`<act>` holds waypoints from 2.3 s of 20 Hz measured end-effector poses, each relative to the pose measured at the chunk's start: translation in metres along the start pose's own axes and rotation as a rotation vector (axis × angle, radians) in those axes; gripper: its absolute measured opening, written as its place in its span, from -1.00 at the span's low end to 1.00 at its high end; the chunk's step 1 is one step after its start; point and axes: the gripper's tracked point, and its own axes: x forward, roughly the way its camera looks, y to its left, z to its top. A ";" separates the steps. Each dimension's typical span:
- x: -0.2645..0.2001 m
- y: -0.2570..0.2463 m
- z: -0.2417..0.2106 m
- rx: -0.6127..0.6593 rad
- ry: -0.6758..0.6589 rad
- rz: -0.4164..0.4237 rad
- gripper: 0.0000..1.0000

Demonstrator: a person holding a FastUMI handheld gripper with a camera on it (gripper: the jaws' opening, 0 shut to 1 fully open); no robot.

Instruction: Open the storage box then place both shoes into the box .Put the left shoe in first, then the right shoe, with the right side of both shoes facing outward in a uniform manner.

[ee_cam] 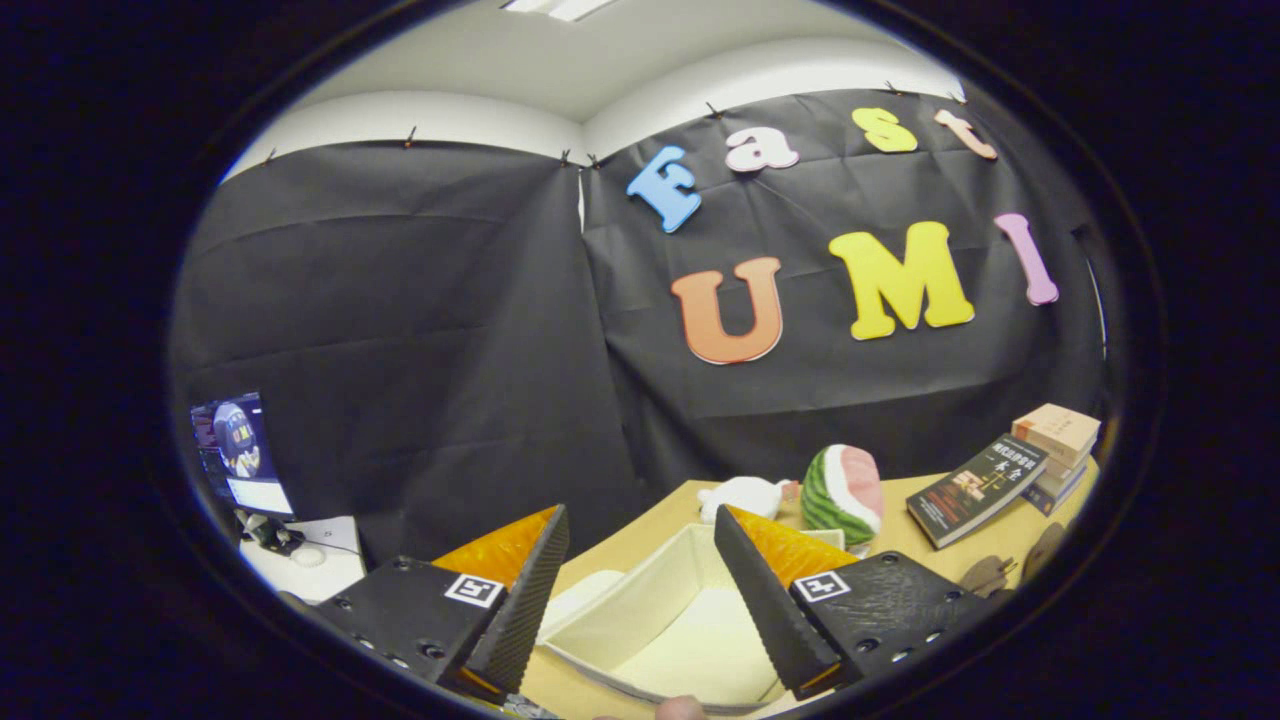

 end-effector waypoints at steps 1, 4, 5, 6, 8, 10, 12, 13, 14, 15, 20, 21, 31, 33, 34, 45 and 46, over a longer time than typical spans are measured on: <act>-0.007 -0.013 -0.002 -0.006 0.004 -0.015 0.79; -0.031 -0.061 -0.003 -0.029 0.020 -0.081 0.79; -0.040 -0.081 -0.004 -0.031 0.027 -0.112 0.79; -0.049 -0.102 -0.004 -0.031 0.038 -0.146 0.79; -0.069 -0.141 -0.010 -0.037 0.064 -0.213 0.79; -0.087 -0.184 -0.018 -0.050 0.096 -0.290 0.79; -0.106 -0.224 -0.034 -0.057 0.161 -0.361 0.80; -0.114 -0.241 -0.044 -0.052 0.199 -0.383 0.80; -0.120 -0.256 -0.054 -0.047 0.239 -0.403 0.80; -0.122 -0.272 -0.065 -0.044 0.278 -0.421 0.81; -0.119 -0.327 -0.140 -0.010 0.486 -0.487 0.81; -0.118 -0.333 -0.153 0.017 0.520 -0.490 0.81; -0.122 -0.353 -0.202 0.240 0.693 -0.545 0.05; -0.120 -0.350 -0.210 0.292 0.738 -0.531 -0.18; -0.123 -0.348 -0.202 0.329 0.756 -0.529 -0.30; -0.124 -0.346 -0.188 0.654 0.790 -0.454 -0.99; -0.124 -0.343 -0.188 0.674 0.784 -0.443 -0.99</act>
